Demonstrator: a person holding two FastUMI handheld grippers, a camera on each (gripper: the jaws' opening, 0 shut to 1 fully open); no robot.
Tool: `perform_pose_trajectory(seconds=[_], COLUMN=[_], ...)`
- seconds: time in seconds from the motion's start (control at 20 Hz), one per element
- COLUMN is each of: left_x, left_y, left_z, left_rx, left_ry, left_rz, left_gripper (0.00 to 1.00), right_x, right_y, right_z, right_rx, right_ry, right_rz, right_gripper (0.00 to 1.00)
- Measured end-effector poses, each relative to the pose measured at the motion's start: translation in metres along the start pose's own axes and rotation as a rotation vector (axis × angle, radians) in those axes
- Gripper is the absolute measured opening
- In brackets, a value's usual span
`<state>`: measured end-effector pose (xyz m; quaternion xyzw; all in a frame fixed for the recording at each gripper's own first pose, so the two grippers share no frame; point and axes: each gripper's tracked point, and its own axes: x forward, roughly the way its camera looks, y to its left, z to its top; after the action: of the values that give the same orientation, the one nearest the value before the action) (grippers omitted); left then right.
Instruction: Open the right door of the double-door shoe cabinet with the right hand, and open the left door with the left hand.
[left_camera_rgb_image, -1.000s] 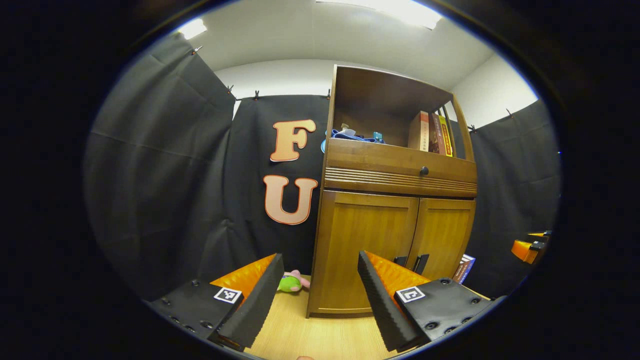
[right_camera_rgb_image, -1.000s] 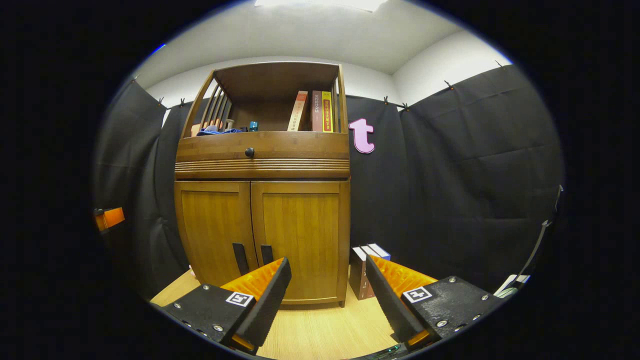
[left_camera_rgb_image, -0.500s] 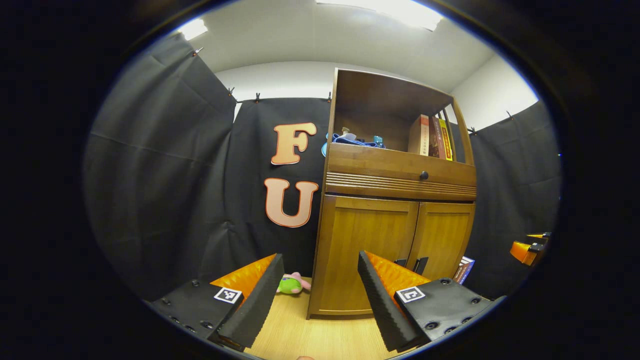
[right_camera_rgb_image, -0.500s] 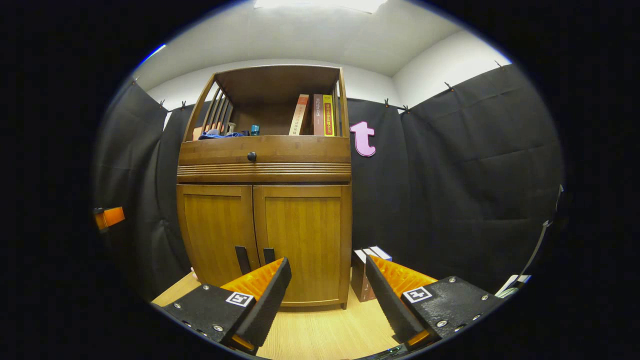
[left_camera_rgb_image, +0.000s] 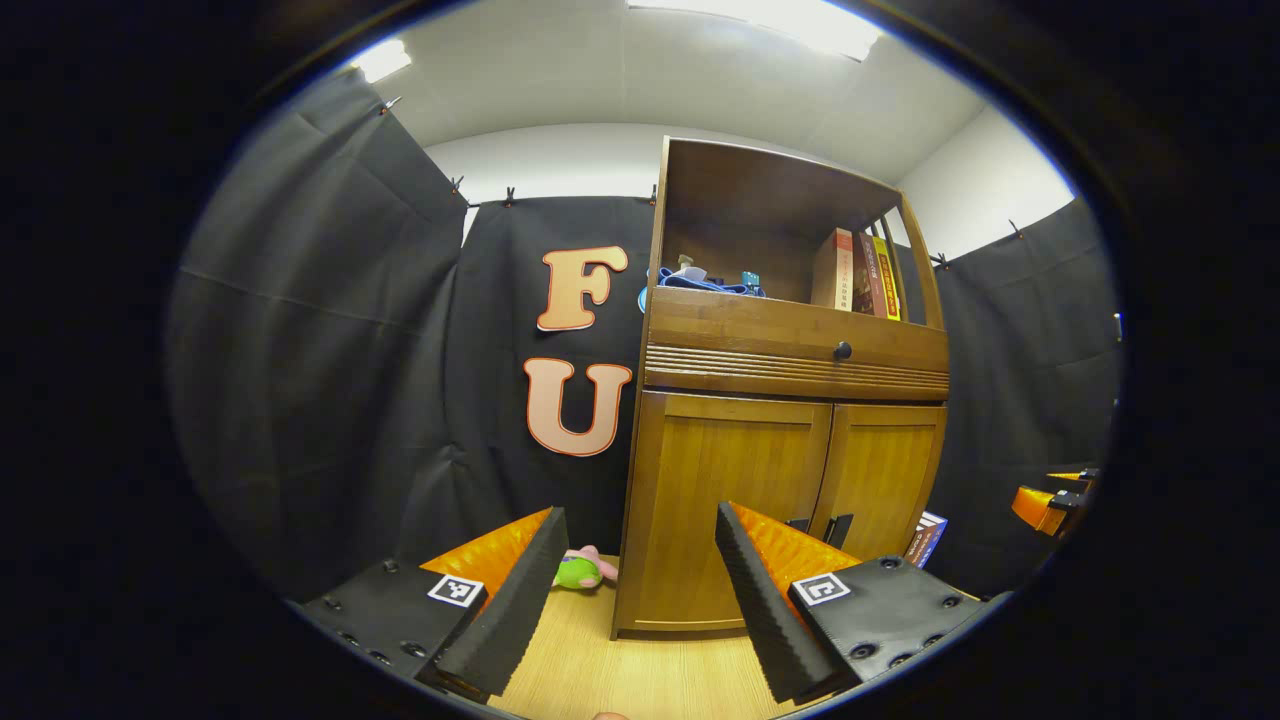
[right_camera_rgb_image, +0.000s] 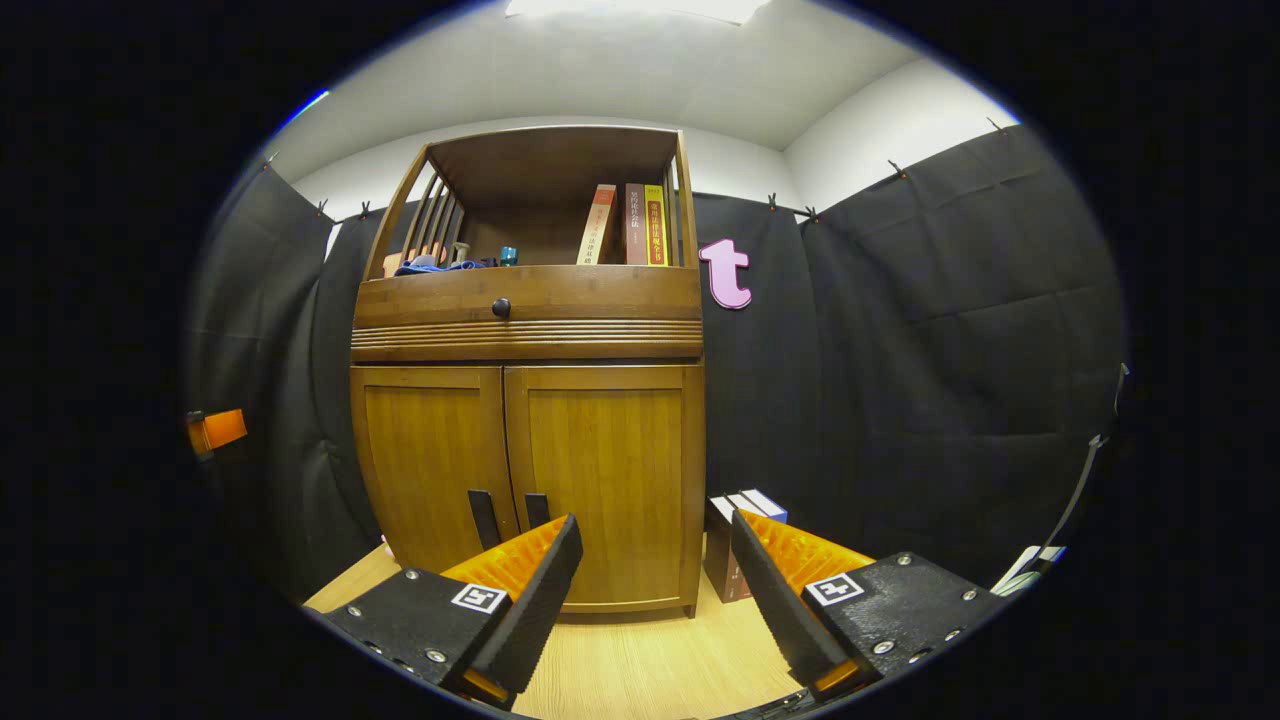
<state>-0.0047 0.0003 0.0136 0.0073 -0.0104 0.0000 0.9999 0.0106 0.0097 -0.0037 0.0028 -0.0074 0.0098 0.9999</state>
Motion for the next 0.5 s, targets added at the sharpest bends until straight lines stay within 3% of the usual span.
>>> perform_pose_trajectory(seconds=[0.35, 0.5], left_x=[-0.001, -0.003], left_y=[0.002, 0.006], left_z=[-0.001, -0.001], left_rx=[0.013, 0.018], left_ry=[-0.001, 0.005], left_rz=[0.011, 0.023], left_gripper=[0.95, 0.95], right_x=[0.032, 0.047], right_y=[0.028, 0.042], right_z=[-0.037, -0.056], right_rx=[0.025, 0.012], right_ry=[0.048, 0.063], right_rz=[0.063, 0.088], right_gripper=[0.96, 0.93])
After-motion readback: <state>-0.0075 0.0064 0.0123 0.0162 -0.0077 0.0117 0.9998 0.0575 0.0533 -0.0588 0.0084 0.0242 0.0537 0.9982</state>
